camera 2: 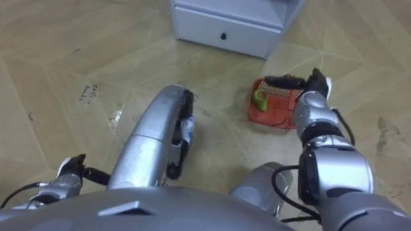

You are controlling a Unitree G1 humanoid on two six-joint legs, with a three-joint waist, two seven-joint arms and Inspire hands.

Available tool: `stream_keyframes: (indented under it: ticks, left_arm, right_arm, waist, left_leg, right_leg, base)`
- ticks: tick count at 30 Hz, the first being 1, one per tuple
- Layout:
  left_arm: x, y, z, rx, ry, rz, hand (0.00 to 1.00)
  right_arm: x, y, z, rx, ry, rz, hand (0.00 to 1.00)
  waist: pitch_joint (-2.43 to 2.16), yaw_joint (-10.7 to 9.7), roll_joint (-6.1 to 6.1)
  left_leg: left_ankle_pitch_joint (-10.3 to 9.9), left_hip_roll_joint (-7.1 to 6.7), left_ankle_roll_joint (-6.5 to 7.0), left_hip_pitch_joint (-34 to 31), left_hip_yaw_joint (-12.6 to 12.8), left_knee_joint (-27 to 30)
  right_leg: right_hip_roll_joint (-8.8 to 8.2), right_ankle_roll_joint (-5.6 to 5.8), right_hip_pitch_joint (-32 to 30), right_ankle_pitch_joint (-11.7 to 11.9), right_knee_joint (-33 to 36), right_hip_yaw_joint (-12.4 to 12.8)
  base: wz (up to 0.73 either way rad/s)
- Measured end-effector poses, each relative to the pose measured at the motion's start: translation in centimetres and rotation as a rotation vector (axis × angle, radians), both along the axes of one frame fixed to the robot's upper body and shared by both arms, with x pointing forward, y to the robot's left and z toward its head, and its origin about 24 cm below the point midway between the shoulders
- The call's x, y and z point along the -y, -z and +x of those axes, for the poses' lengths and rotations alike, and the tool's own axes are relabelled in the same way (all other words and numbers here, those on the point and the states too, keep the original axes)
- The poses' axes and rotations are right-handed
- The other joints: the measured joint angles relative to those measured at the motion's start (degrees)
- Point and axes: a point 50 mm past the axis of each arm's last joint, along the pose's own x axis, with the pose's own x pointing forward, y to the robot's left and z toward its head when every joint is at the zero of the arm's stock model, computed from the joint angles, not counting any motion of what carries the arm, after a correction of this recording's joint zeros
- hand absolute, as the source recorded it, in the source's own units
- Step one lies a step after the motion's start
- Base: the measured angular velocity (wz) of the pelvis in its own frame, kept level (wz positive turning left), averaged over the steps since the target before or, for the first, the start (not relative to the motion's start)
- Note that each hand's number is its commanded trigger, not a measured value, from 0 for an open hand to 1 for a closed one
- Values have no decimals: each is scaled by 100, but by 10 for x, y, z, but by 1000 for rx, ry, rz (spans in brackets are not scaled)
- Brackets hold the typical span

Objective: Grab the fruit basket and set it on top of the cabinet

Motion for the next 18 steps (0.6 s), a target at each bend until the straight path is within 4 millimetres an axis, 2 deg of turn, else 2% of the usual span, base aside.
stream_keyframes:
  ticks: [1,2,3,4,7,9,11,12,14,18]
  left_arm:
    - [-2,-2,4,21,12,24,0]
    - [3,-1,5,25,23,18,0]
    - [5,1,2,18,25,13,0]
    - [8,3,-4,0,31,5,0]
    - [11,6,-16,-30,33,-2,0]
    - [10,7,-23,-46,28,-1,0]
    - [9,9,-33,-72,21,1,0]
    - [9,9,-36,-80,20,2,0]
    - [8,11,-48,-116,21,6,0]
    - [10,12,-62,-136,42,0,0]
  right_arm:
    - [2,-1,0,5,4,-6,0]
    - [5,-4,2,23,4,-15,0]
    - [5,-6,4,33,3,-19,0]
    - [4,-8,6,48,0,-21,0]
    - [7,-5,-3,42,7,-35,0]
    - [6,-1,-9,27,4,-41,0]
    - [7,2,-14,11,2,-43,0]
    - [7,3,-15,8,4,-43,0]
    - [8,4,-16,3,7,-48,0]
    - [11,7,-24,-17,12,-68,0]
  waist:
    - [-5,-94,-132]
    - [-3,-120,-108]
    - [-5,-121,-102]
    - [10,-128,-80]
    - [5,-145,-92]
    - [8,-143,-100]
    - [19,-169,-121]
    - [19,-172,-121]
    - [29,-178,-143]
    - [46,-217,-177]
  left_leg:
    - [-8,179,23,-58,194,97]
    - [-36,332,80,-75,260,233]
    - [-38,351,87,-70,265,293]
    - [-74,332,77,-71,274,382]
    - [-162,310,159,-76,365,480]
    - [-197,295,126,-76,378,492]
    - [-224,219,50,-68,378,505]
    - [-232,223,31,-60,378,527]
    - [-289,224,-98,-58,360,616]
    - [-319,250,-277,-109,293,774]
  right_leg:
    - [63,-15,95,77,72,110]
    - [180,-40,115,104,192,234]
    - [226,-40,151,104,230,257]
    - [253,-39,185,102,298,312]
    - [256,-16,281,76,371,365]
    - [292,-18,293,75,389,394]
    - [355,-23,342,72,458,464]
    - [386,-38,356,64,488,493]
    - [533,-70,364,48,683,629]
    - [659,-184,371,-16,965,780]
  base:
    - [63]
    - [39]
    - [7]
    - [4]
    - [11]
    - [9]
    - [14]
    - [8]
    - [0]
    - [-2]
